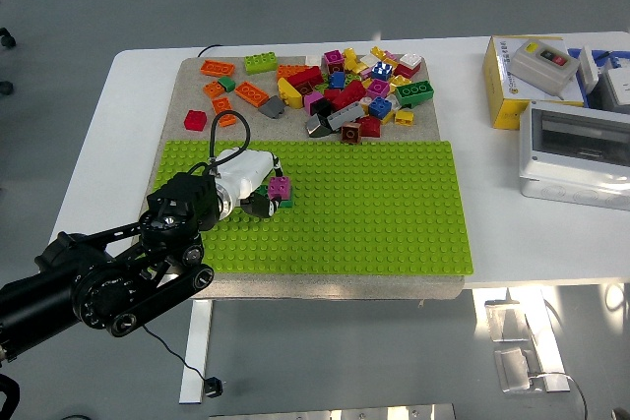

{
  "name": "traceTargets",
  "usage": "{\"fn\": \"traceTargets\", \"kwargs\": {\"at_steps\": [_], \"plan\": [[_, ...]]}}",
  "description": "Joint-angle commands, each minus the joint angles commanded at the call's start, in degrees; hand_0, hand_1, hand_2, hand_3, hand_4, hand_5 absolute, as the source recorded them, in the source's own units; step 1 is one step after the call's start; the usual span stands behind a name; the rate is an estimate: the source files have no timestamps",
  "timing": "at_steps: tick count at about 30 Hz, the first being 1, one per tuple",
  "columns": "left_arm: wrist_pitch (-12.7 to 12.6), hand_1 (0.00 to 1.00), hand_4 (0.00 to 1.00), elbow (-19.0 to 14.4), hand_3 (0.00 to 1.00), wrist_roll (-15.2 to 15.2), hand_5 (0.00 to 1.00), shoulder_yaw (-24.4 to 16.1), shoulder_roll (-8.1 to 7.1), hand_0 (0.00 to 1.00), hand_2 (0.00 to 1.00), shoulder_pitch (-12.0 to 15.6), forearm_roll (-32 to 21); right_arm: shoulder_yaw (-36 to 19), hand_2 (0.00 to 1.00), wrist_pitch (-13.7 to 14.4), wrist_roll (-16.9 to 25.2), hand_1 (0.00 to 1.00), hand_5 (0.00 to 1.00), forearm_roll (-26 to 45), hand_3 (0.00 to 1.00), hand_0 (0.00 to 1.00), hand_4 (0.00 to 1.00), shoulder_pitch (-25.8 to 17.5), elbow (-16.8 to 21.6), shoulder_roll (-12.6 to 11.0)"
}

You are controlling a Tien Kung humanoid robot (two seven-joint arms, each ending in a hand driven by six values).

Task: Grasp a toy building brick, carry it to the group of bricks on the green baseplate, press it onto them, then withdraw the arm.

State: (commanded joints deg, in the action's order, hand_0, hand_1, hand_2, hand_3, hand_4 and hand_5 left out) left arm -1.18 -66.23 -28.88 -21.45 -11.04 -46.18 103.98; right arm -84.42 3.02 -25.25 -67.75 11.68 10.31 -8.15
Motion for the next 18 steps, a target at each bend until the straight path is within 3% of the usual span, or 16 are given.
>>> {"fn": "traceTargets", "kwargs": {"at_steps": [14,15,18], "plan": [[-0.42,0.894,0.406,0.42,0.489,0.25,0.174,0.07,0.05,0.964,0.864,0.07,-0.14,-0.2,0.577,-0.04,-0.1,0.579,0.998,-0.37,0.766,0.655,0.477,-0.04,0.0,0.08],[-0.48,0.895,0.318,0.43,0.527,0.28,0.165,0.06,0.05,0.963,0.868,0.08,-0.13,-0.2,0.578,-0.04,-0.11,0.58,0.998,-0.38,0.767,0.655,0.477,-0.05,0.0,0.08],[-0.78,0.895,0.318,0.43,0.527,0.45,0.165,-0.01,0.07,0.963,0.868,0.1,0.01,-0.27,0.578,-0.06,-0.13,0.58,0.998,-0.5,0.767,0.655,0.477,-0.06,0.0,0.1]]}}
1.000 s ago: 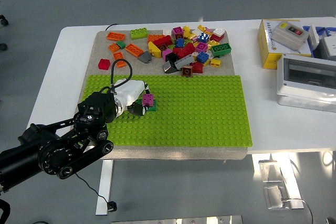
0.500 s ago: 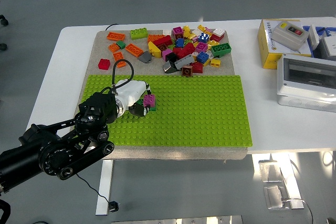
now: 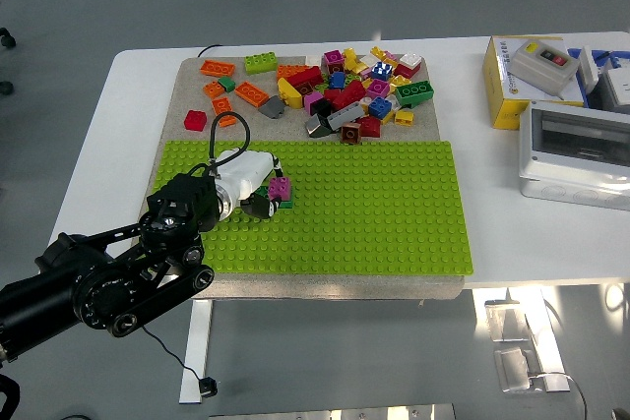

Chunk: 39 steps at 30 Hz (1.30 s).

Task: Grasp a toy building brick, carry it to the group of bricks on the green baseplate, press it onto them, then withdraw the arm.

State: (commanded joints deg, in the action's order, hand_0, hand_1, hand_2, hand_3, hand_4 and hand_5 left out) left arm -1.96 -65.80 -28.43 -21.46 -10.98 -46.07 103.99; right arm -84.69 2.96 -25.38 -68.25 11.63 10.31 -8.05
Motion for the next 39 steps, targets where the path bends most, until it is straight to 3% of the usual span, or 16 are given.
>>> {"fn": "traceTargets", "kwargs": {"at_steps": [14,15,21,39], "plan": [[-0.34,0.896,0.306,-0.04,0.547,0.28,0.157,-0.23,0.01,0.961,0.869,0.14,0.42,-0.7,0.576,-0.16,-0.18,0.579,0.998,-0.67,0.767,0.653,0.477,-0.16,0.0,0.08],[-0.38,0.898,0.307,-0.06,0.594,0.31,0.149,-0.3,0.0,0.96,0.872,0.17,0.5,-0.8,0.576,-0.18,-0.2,0.579,0.998,-0.76,0.766,0.655,0.478,-0.18,0.0,0.08],[-0.49,0.898,0.316,-0.2,0.618,0.36,0.145,-0.6,-0.01,0.961,0.873,0.22,0.8,-1.36,0.576,-0.28,-0.19,0.579,0.998,-1.21,0.764,0.655,0.477,-0.15,0.0,0.05],[0.26,0.899,0.329,-0.14,0.618,0.49,0.144,-0.77,-0.05,0.96,0.878,0.19,0.35,-2.04,0.575,-0.35,0.01,0.577,0.998,-1.67,0.764,0.655,0.477,0.03,0.0,-0.01]]}}
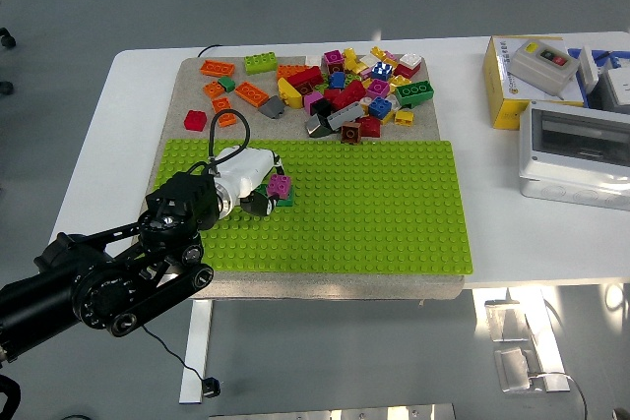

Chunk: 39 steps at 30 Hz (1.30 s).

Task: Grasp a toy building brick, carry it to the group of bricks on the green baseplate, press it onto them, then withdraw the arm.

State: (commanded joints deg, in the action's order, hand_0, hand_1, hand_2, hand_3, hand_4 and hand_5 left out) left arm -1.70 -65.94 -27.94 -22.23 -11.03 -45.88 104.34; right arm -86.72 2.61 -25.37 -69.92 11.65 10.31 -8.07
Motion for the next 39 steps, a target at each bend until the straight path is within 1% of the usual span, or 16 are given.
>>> {"fn": "traceTargets", "kwargs": {"at_steps": [11,12,17,18,39], "plan": [[-0.23,0.9,0.343,0.41,0.617,0.37,0.164,-0.61,0.0,0.959,0.881,0.1,-0.68,-0.02,0.573,0.01,0.11,0.572,0.998,0.04,0.764,0.655,0.477,0.05,0.0,0.02],[-0.26,0.904,0.353,0.44,0.617,0.4,0.187,-0.64,0.01,0.959,0.883,0.11,-0.73,-0.03,0.573,0.01,0.13,0.57,0.998,0.04,0.763,0.653,0.476,0.04,0.0,0.02],[-0.27,0.904,0.353,0.46,0.617,0.47,0.187,-0.66,0.02,0.959,0.883,0.16,-0.88,-0.07,0.573,0.01,0.17,0.57,0.998,0.02,0.763,0.653,0.476,0.03,0.0,0.01],[-0.26,0.903,0.364,0.45,0.617,0.48,0.208,-0.67,0.02,0.958,0.884,0.16,-0.89,-0.06,0.57,0.01,0.18,0.569,0.998,0.03,0.763,0.653,0.476,0.02,0.0,0.01],[-0.16,0.905,0.398,0.23,0.629,0.75,0.236,-1.35,-0.02,0.958,0.887,0.51,-1.34,-0.18,0.567,0.04,0.27,0.569,0.998,0.02,0.761,0.653,0.475,-0.17,0.0,-0.01]]}}
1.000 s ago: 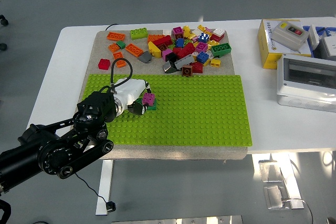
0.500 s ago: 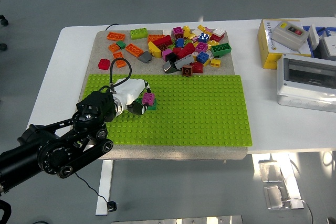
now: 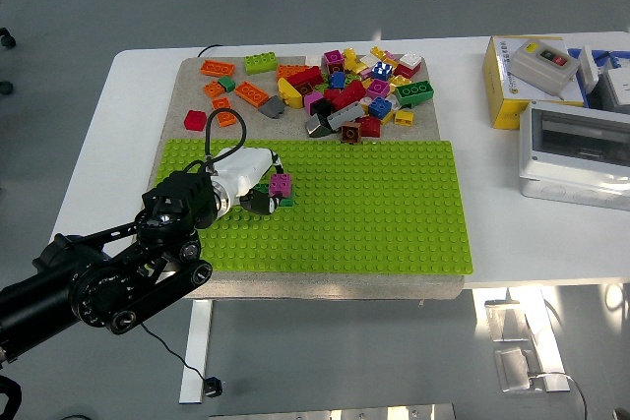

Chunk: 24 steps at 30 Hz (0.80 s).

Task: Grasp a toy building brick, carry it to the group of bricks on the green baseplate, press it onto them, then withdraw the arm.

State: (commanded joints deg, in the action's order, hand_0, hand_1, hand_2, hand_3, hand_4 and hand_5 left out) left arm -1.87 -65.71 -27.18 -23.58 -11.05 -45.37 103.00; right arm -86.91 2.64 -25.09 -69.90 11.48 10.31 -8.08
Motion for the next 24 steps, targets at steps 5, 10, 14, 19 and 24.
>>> {"fn": "traceTargets", "kwargs": {"at_steps": [5,10,14,19,24], "plan": [[0.01,0.907,0.402,0.01,0.633,0.03,0.24,0.03,-0.05,0.956,0.889,0.01,-0.05,-0.05,0.567,0.0,0.02,0.569,0.998,-0.04,0.761,0.652,0.475,-0.06,0.0,-0.01],[0.03,0.906,0.423,0.07,0.649,0.1,0.253,-0.08,-0.11,0.957,0.889,0.04,-0.04,-0.18,0.567,-0.01,-0.02,0.568,0.998,-0.19,0.761,0.654,0.475,-0.11,0.0,0.03],[0.09,0.906,0.423,0.05,0.649,0.29,0.253,-0.27,-0.14,0.957,0.889,0.11,0.04,-0.36,0.567,0.0,-0.05,0.568,0.998,-0.33,0.761,0.654,0.475,-0.19,0.0,0.07],[0.12,0.907,0.466,0.04,0.772,0.42,0.247,-0.36,-0.17,0.957,0.893,0.19,0.07,-0.52,0.566,0.01,-0.07,0.568,0.998,-0.46,0.76,0.654,0.474,-0.25,0.0,0.11],[0.21,0.907,0.464,0.05,0.777,0.45,0.243,-0.32,-0.17,0.957,0.897,0.24,0.03,-0.59,0.566,0.01,-0.08,0.568,0.998,-0.5,0.761,0.653,0.475,-0.3,0.0,0.14]]}}
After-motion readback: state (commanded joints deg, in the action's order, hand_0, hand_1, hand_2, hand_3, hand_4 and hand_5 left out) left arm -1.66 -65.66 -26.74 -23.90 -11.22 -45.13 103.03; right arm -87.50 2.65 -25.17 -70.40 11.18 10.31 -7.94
